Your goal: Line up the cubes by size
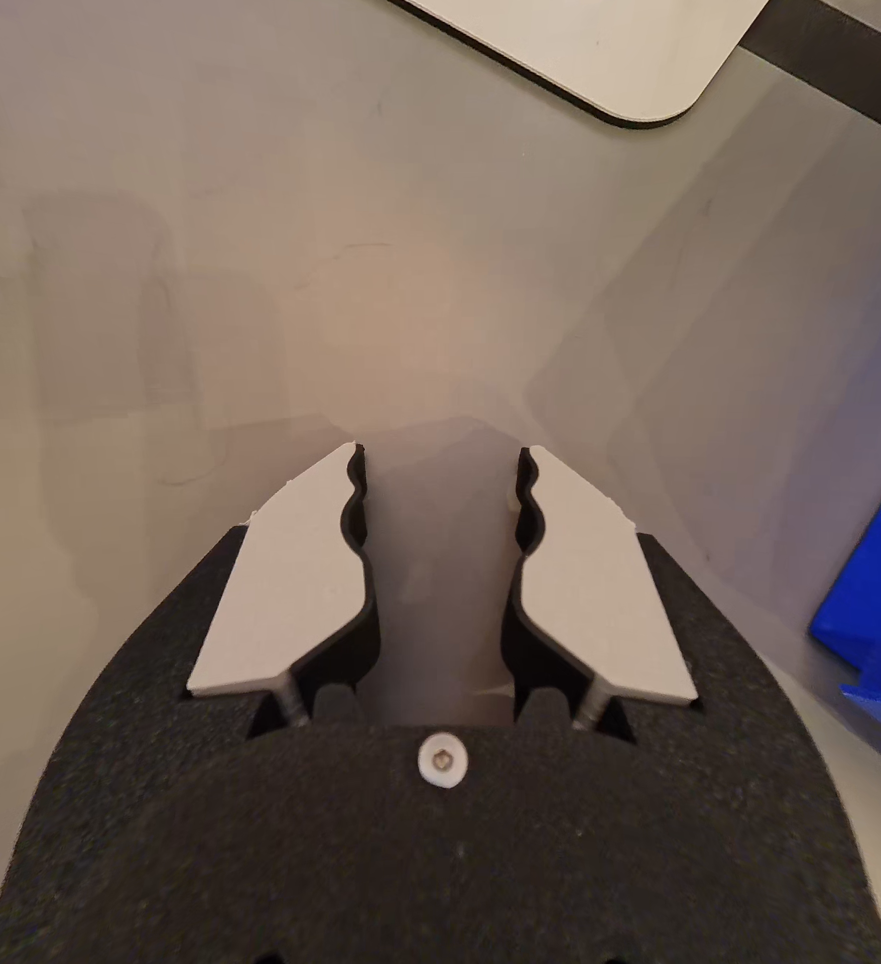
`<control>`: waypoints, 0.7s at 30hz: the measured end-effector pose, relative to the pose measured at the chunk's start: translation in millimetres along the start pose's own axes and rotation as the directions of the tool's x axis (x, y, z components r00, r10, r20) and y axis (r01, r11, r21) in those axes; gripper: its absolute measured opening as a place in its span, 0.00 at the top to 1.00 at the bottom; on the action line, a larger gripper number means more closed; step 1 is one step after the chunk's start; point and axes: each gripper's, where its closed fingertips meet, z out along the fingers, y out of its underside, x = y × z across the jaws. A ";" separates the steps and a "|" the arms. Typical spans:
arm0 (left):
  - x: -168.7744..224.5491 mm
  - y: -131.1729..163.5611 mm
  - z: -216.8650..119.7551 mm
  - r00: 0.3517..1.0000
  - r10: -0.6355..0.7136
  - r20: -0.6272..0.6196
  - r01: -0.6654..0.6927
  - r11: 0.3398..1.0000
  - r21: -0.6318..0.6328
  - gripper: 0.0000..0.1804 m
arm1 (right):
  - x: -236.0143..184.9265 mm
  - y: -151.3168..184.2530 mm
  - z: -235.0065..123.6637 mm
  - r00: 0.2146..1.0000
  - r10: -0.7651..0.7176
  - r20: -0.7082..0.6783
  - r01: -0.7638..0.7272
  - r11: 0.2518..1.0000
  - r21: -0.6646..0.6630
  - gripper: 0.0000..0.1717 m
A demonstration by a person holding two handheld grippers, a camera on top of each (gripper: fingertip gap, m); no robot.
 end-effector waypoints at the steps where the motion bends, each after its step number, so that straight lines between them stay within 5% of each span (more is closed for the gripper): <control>1: -3.0 -6.2 -10.5 1.000 0.013 0.003 -0.013 0.999 0.030 0.47 | -0.2 0.1 0.0 1.000 -0.001 0.002 0.001 1.000 0.001 0.68; 7: -85.4 -59.6 -107.9 0.987 0.099 0.128 -0.125 0.970 0.210 0.53 | -0.4 0.3 0.2 1.000 0.003 0.015 -0.003 1.000 -0.001 0.68; 11: -164.0 -85.1 -141.8 0.893 0.392 0.222 -0.423 0.898 0.117 0.53 | -0.9 0.4 0.1 1.000 0.002 0.020 -0.002 1.000 0.000 0.68; 16: -245.8 -72.8 -105.0 0.729 0.676 0.110 -0.656 0.735 -0.173 0.44 | -1.2 0.5 0.0 1.000 0.001 0.022 -0.001 1.000 0.001 0.68; 21: -302.4 -29.6 -56.4 0.688 0.718 -0.103 -0.687 0.599 -0.412 0.41 | -1.1 0.5 0.1 1.000 0.002 0.022 -0.002 1.000 0.002 0.68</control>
